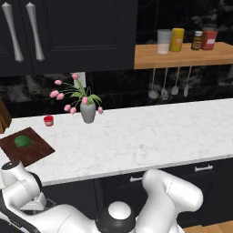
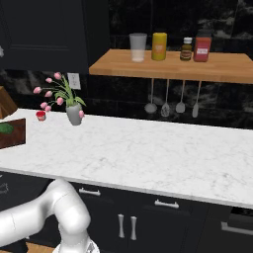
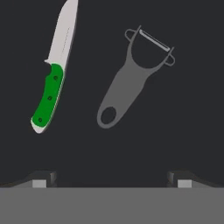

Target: Place the appropriate cutting tool for cutting the broccoli skin on the cutting board.

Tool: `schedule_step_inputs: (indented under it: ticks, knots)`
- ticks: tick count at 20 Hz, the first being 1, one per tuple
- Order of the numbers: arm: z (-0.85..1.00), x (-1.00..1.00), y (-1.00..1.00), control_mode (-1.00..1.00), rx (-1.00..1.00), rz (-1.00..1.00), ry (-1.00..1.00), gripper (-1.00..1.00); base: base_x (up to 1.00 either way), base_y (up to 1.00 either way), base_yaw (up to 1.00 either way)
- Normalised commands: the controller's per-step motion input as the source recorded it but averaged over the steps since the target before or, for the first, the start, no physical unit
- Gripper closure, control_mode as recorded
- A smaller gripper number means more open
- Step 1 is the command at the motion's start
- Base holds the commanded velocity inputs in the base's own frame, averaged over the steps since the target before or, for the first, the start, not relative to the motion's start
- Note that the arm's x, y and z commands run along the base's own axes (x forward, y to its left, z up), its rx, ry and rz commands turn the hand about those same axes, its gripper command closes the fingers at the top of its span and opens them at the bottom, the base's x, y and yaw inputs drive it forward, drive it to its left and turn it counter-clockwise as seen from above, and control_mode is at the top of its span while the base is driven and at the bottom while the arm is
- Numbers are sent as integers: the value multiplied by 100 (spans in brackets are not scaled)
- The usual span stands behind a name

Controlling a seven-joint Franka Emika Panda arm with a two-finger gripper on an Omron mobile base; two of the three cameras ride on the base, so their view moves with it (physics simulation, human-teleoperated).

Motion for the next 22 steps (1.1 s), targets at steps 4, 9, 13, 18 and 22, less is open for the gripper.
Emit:
schedule_step_inputs:
  ticks: [4,9,13,18,22]
  knots:
    - [-28,23,13,-100,0,0,2,-100,0,0,0]
    - [-24,15,15,-100,0,0,0,-100,0,0,0]
    - [-13,3,23,-100,0,0,0,-100,0,0,0]
    - [-1,0,7,-100,0,0,0,-100,0,0,0]
    - [0,0,0,-100,0,0,0,-100,0,0,0]
